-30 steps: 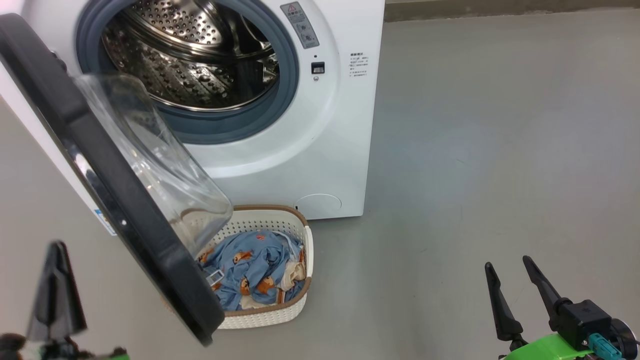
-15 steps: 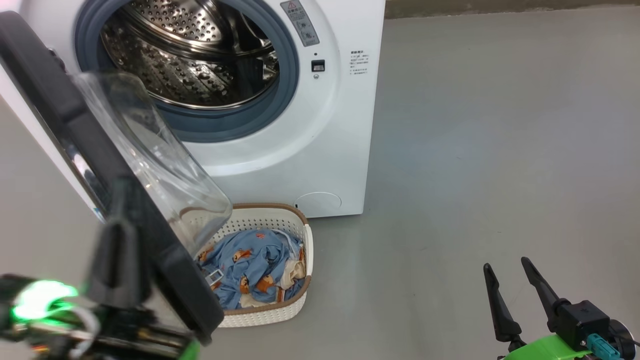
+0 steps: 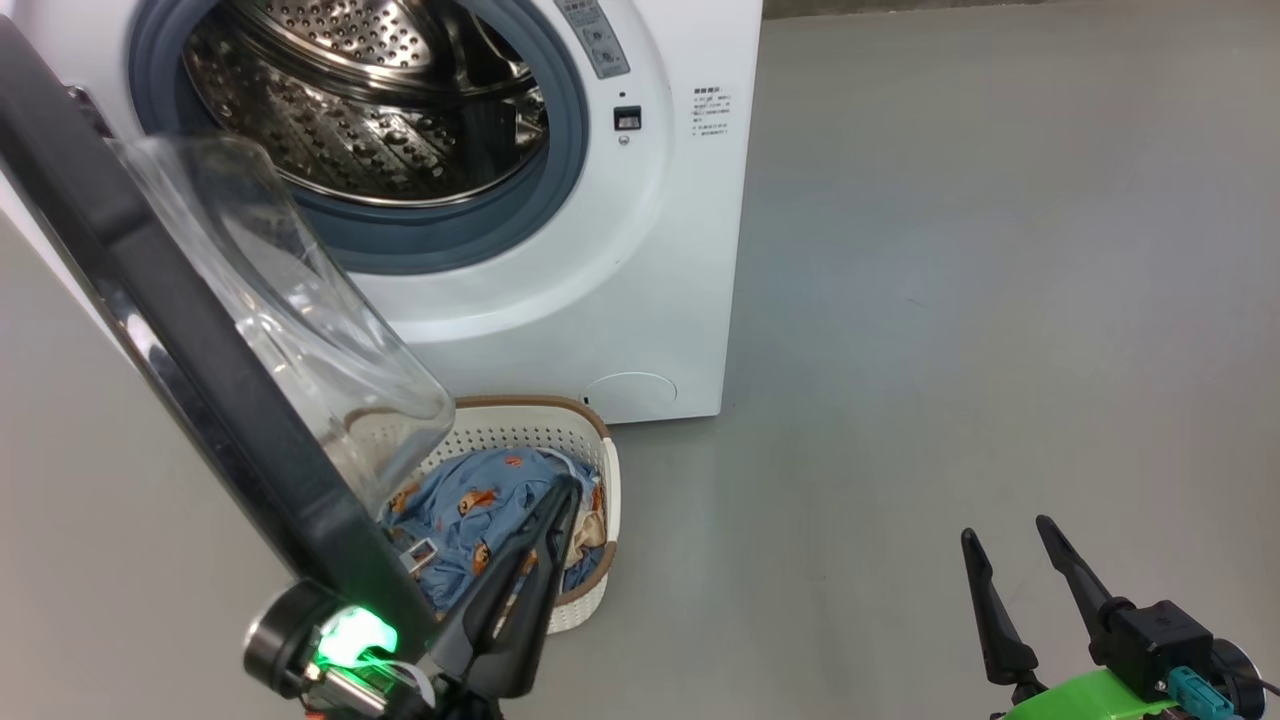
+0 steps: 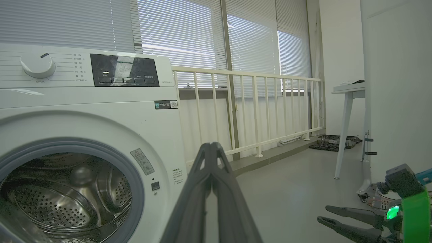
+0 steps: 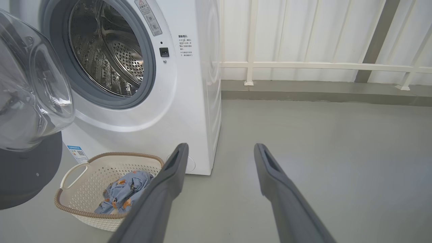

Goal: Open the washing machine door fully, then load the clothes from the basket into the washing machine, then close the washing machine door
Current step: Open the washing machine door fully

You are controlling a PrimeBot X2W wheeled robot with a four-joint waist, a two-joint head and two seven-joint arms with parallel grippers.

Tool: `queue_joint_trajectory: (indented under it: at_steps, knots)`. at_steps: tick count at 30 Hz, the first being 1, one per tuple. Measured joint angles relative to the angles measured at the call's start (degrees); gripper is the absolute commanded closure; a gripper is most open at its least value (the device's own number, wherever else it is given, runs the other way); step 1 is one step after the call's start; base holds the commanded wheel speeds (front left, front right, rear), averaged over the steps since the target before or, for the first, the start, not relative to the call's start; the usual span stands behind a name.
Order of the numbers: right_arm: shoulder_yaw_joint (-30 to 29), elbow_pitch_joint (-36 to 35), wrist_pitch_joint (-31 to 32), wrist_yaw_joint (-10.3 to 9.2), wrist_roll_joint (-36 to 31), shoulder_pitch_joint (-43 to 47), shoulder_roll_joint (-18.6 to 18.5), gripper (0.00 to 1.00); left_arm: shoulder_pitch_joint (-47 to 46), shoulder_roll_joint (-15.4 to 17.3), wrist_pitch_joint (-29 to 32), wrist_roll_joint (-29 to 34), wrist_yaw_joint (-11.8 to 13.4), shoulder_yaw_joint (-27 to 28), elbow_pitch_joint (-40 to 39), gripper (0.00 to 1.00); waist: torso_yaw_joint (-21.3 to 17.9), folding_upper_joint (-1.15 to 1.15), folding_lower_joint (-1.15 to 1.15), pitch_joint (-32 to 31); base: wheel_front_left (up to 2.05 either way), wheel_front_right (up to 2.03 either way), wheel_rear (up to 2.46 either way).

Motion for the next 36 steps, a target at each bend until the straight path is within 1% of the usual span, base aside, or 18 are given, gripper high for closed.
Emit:
queue_joint_trajectory:
  at_steps: [7, 16, 18, 26, 36]
  knots:
    - [0.02, 0.19, 0.0, 0.0, 0.0, -0.09, -0.01, 0.0, 1.03, 0.73, 0.01, -0.44, -0.01, -2.07, 5.19, 1.0, -0.08, 0.0, 0.0, 0.47, 0.0, 0.0, 0.0]
    - [-0.04, 0.26, 0.0, 0.0, 0.03, -0.12, 0.0, 0.0, 3.85, 0.73, 0.01, -0.63, -0.01, -2.11, 8.58, 1.0, 0.07, 0.0, 0.0, 0.66, 0.0, 0.0, 0.0]
    - [-0.03, 0.34, 0.0, 0.0, 0.26, -0.13, 0.0, 0.0, 3.96, 0.57, 0.01, -0.94, -0.01, -1.03, 9.72, 1.0, 0.1, 0.0, 0.0, 0.65, 0.0, 0.0, 0.0]
    - [0.54, 0.9, 0.0, 0.0, 0.49, -0.76, -0.01, 0.0, 2.5, -0.57, 0.02, -3.15, -0.01, 6.22, 17.19, 1.0, -0.73, 0.0, 0.0, 0.49, 0.0, 0.0, 0.0]
    - [0.63, 1.0, 0.0, 0.0, 0.59, -0.88, -0.01, 0.0, 1.22, -0.91, 0.02, -4.07, -0.01, 9.17, 22.98, 1.0, -1.69, 0.0, 0.0, 0.47, 0.0, 0.0, 0.0]
